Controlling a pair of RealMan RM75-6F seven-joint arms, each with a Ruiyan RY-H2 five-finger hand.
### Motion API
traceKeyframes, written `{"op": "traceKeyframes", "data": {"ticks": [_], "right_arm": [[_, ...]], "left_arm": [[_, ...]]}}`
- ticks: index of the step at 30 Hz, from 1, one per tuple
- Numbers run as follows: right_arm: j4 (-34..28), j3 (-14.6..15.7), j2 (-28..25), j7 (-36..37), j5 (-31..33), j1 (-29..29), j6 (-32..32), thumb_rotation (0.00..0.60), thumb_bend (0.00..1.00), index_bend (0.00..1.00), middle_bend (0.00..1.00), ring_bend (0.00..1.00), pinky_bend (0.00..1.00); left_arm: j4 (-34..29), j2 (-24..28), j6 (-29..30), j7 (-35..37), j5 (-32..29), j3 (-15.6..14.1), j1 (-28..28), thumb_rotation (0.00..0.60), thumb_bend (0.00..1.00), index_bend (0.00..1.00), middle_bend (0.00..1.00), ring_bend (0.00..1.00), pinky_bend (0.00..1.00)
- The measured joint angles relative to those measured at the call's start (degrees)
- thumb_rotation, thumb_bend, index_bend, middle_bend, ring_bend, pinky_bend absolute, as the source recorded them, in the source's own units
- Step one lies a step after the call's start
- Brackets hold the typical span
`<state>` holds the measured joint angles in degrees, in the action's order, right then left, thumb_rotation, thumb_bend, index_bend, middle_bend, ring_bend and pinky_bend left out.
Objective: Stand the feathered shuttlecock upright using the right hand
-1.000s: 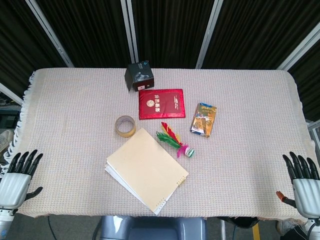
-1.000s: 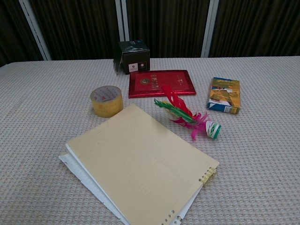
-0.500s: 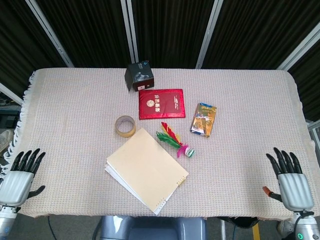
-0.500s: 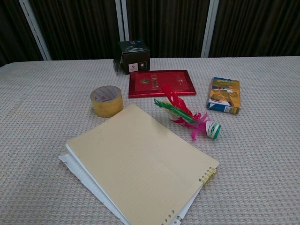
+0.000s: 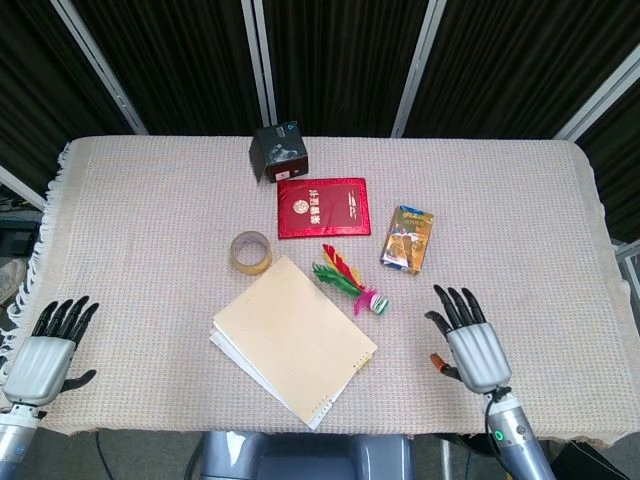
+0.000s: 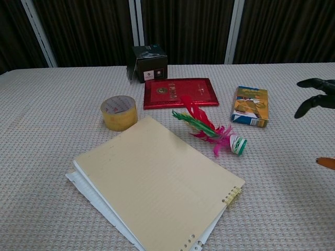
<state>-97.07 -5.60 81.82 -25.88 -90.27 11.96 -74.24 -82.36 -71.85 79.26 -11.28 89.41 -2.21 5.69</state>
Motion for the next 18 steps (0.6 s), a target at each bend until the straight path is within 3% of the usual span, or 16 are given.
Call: {"op": "traceKeyframes", "data": {"ticks": [11, 18], "right_arm": [[2.25, -7.25, 7.20, -7.94, 11.59, 9.88, 10.42, 0.600, 0.18, 0.30, 0.00, 0.00, 0.00], [4.54, -9.78, 11.30, -11.85, 17.79, 14.62, 13.67, 0.600, 0.18, 0.31, 0.00, 0.00, 0.00]], "left_arm": [[1.21, -0.63, -2.76, 0.87, -3.18, 1.18, 1.28, 0.600, 0.00, 0.00, 0.00, 0.00, 0.00], [2.10, -1.29, -4.89, 0.66, -4.99, 1.67, 2.20, 0.600, 0.00, 0.00, 0.00, 0.00, 0.00]]}}
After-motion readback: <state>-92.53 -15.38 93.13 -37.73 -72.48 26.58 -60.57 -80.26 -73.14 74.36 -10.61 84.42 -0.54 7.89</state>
